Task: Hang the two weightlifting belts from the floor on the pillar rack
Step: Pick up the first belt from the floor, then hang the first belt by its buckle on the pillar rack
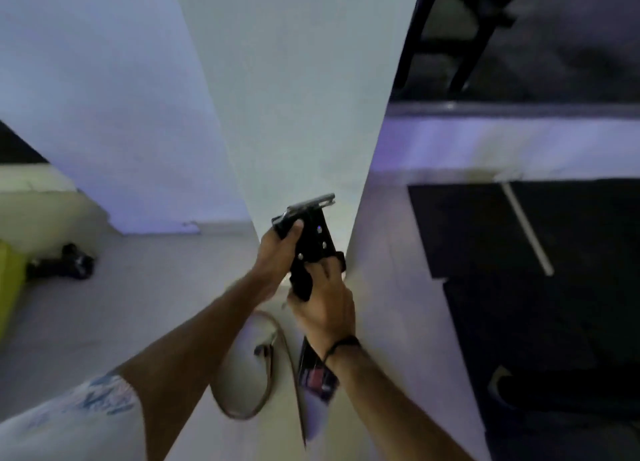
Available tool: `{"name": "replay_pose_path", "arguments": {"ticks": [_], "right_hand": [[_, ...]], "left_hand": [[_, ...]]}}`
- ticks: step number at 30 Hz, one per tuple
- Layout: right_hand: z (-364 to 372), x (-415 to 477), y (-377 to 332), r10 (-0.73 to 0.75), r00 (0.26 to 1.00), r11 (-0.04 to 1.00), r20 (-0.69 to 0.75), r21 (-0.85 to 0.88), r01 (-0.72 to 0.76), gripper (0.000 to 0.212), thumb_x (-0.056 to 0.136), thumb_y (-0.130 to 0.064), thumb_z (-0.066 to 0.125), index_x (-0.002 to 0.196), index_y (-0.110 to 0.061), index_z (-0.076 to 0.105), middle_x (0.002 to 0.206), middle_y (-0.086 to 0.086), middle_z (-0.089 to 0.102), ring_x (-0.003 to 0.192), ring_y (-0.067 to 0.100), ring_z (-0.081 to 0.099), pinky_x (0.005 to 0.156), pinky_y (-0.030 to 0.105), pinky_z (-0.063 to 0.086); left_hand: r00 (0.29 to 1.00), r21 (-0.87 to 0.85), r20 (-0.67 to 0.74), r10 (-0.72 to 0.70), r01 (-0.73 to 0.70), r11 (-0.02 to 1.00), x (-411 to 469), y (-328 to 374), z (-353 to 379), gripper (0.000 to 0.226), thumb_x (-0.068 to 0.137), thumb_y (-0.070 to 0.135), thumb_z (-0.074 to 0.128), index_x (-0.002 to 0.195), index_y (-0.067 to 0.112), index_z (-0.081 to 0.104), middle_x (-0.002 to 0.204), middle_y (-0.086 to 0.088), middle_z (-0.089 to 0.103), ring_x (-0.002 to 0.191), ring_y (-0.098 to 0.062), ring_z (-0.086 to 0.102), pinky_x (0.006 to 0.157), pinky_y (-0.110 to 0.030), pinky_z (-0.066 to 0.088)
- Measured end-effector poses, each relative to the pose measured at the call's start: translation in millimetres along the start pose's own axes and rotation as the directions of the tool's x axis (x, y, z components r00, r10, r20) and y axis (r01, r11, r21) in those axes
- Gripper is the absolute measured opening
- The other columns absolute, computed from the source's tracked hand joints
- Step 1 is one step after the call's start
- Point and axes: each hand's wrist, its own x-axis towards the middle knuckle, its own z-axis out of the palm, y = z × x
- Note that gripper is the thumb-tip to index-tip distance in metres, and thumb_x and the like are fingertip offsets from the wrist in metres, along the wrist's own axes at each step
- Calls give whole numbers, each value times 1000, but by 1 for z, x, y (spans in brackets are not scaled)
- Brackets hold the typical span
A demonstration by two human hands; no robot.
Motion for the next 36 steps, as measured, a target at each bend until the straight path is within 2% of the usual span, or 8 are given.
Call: {"name": "replay_pose_path", "arguments": {"ticks": [3,7,12,16,22,26,31,36], "right_hand": [[-93,16,-72,-37,998,983,-57,180,47,27,80,-45,63,104,-33,61,112,-16,54,88,7,62,69,31,57],[-214,55,-155,73,948,919,-310,389,57,28,83,-44,65,108,-38,54,105,-18,54,94,5,58,76,34,54],[-354,121,-282,-25,949,752,-315,619,225,30,88,-37,68,115,-24,61,106,-8,69,97,7,66,79,25,49],[-441,149,-364,-141,926,722,-351,603,338,30,88,-30,70,113,-13,67,107,3,73,102,18,69,90,39,56],[-519,152,-451,-263,882,664,-391,590,459,20,82,-36,73,98,-24,70,100,1,76,96,17,71,92,50,56],[-550,147,-484,-279,871,656,-404,582,480,15,86,-33,71,81,-18,71,82,6,74,75,20,67,84,57,55],[-585,137,-521,-285,885,678,-367,576,457,26,87,-35,70,84,-9,69,77,4,70,74,20,66,83,49,55],[-598,126,-535,-307,846,659,-436,543,520,29,91,-43,62,93,-15,68,90,6,72,85,20,65,90,50,54]], "left_hand": [[993,-46,-12,122,-122,991,-42,118,-21,29,101,35,56,122,15,61,110,1,71,100,-15,68,72,-24,54],[959,-124,-59,278,-283,951,-96,275,-40,31,98,41,60,112,14,65,98,-1,74,90,-17,71,66,-23,56],[836,-43,32,548,-546,836,-162,461,-46,48,89,58,62,106,14,72,103,-8,78,100,-23,74,85,-37,60],[762,35,25,647,-647,762,-204,573,-67,62,71,76,63,101,22,74,103,-2,78,101,-20,74,96,-49,57],[624,67,10,781,-780,622,-250,668,-104,64,72,77,66,101,20,73,101,-5,78,98,-25,75,95,-52,57],[547,99,16,837,-834,543,-274,701,-116,55,79,69,65,96,18,74,97,-6,79,95,-25,76,93,-52,58],[506,70,-46,861,-858,509,-292,735,-125,69,74,75,65,105,13,64,99,-6,75,92,-23,73,83,-47,59],[450,41,-79,890,-890,454,-313,764,-120,54,83,62,64,105,13,66,100,-5,74,91,-20,73,78,-38,58]]}}
